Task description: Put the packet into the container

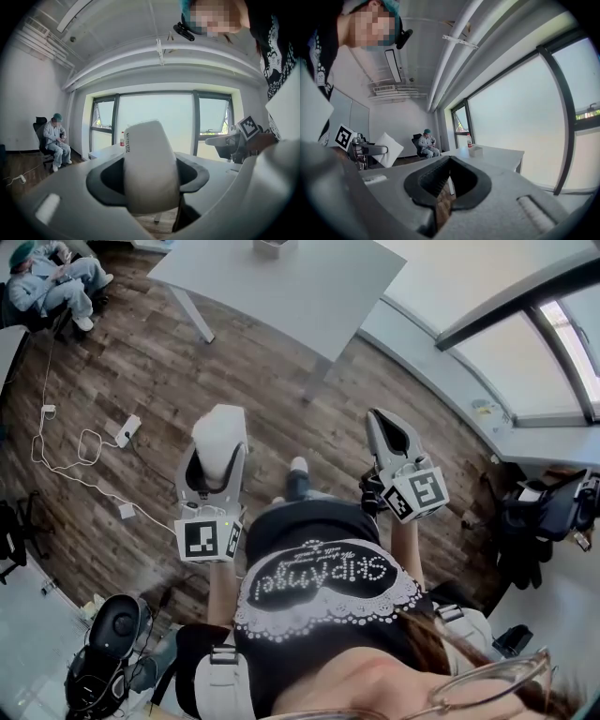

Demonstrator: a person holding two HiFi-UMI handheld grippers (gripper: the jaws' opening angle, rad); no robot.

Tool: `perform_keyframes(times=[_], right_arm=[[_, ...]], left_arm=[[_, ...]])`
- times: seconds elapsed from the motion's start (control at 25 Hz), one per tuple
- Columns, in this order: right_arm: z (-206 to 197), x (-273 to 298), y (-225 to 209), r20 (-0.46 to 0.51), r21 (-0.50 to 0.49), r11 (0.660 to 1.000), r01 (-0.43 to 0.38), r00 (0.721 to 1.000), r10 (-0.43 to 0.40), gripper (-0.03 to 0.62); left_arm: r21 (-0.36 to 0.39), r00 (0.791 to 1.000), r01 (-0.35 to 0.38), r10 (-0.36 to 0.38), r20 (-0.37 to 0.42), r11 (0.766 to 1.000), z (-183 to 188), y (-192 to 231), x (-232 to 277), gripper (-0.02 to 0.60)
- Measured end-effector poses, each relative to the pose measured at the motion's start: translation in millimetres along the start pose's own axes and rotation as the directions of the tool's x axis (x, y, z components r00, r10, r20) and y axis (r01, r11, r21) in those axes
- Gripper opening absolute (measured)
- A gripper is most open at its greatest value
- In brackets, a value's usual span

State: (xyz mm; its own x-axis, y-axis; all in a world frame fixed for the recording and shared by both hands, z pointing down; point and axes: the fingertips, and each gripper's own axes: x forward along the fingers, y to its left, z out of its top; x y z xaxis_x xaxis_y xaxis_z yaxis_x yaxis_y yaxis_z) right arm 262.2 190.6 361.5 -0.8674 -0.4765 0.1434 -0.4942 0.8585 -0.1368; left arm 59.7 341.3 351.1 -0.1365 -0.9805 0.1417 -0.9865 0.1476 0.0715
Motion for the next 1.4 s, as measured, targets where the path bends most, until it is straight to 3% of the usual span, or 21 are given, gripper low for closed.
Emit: perform_keyframes(times=[0.68, 1.04, 1.4], right_arm=[[-3.7, 8.2, -10.0, -0.012, 0.009, 0.999, -0.031, 0.999, 0.031, 0.0], [-6.5, 57.0, 2.8, -0.045, 0.036, 0.998, -0.052, 0.998, 0.053, 0.0], [20.6, 122.8, 0.4, -0.03, 0.028, 0.999, -0.022, 0.999, 0.023, 0.0]], left_arm=[[-0.016, 1.0, 0.012, -0.012, 0.004, 1.0, 1.2, -18.7, 23.9, 0.277], [-0.039, 1.0, 0.018, -0.018, -0.013, 0.999, -0.1, 18.7, 54.0, 0.278], [-0.021, 0.997, 0.074, -0.074, -0.011, 0.997, 26.1, 69.0, 109.6, 0.276]])
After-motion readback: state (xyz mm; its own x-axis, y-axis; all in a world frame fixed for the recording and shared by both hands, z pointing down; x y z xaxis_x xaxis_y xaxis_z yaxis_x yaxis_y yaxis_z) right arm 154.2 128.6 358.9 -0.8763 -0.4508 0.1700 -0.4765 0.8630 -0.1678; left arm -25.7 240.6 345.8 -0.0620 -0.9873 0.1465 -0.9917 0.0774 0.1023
